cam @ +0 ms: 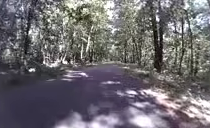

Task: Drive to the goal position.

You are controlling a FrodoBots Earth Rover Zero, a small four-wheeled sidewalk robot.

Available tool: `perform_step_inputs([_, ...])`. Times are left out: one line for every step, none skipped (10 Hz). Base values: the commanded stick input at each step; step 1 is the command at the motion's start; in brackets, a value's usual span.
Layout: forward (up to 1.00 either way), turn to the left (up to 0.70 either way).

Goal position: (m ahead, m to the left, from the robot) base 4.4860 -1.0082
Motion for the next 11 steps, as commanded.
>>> perform_step_inputs([0.45,-0.14])
perform_step_inputs([0.45,-0.19])
perform_step_inputs([0.45,-0.18])
perform_step_inputs([0.45,-0.13])
perform_step_inputs([0.45,-0.08])
perform_step_inputs([0.45,-0.03])
perform_step_inputs([0.45,0.00])
perform_step_inputs([0.45,0.00])
perform_step_inputs([0.45,0.00])
perform_step_inputs([0.45,0.00])
perform_step_inputs([0.45,0.00])
